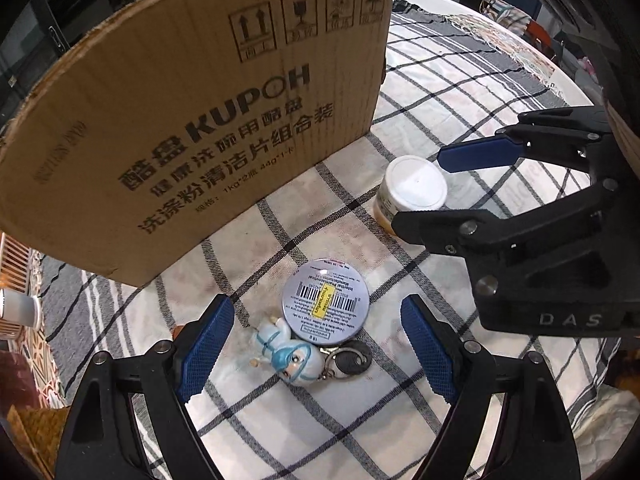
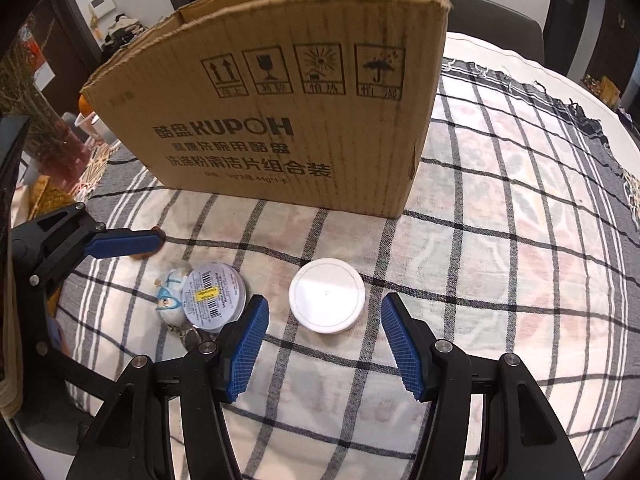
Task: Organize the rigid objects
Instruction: 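Grasp the blue-and-white round tin with the left gripper while the right grasps the white-lidded jar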
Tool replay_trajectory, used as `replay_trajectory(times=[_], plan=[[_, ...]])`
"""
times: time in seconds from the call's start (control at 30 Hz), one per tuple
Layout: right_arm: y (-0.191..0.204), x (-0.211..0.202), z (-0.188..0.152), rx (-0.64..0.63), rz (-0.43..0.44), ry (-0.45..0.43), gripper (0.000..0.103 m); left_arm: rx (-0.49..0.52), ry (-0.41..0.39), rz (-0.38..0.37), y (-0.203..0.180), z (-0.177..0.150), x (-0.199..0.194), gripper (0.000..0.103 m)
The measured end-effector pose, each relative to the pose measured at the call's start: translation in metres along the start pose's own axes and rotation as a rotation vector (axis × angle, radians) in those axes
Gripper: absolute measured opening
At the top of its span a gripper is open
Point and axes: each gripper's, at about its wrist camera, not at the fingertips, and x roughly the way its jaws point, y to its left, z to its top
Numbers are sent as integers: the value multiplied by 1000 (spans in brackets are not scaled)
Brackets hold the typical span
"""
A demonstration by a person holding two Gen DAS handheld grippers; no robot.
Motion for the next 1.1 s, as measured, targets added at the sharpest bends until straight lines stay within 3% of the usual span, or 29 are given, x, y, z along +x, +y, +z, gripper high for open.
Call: replay_trajectory(times=[0.67, 0.77, 0.83, 1.1], plan=[[-2, 25, 6, 7, -5, 12, 59, -49, 27, 11, 6, -1, 27, 67], [-5, 27, 5, 21, -5, 18, 54, -69, 19, 3, 9, -3, 25, 59], [-7, 29, 4, 33, -3, 25, 44, -88, 10, 7, 11, -4, 23, 51], [-6, 26, 2, 33, -14, 2, 42, -200, -25, -1, 29, -14, 14, 51]])
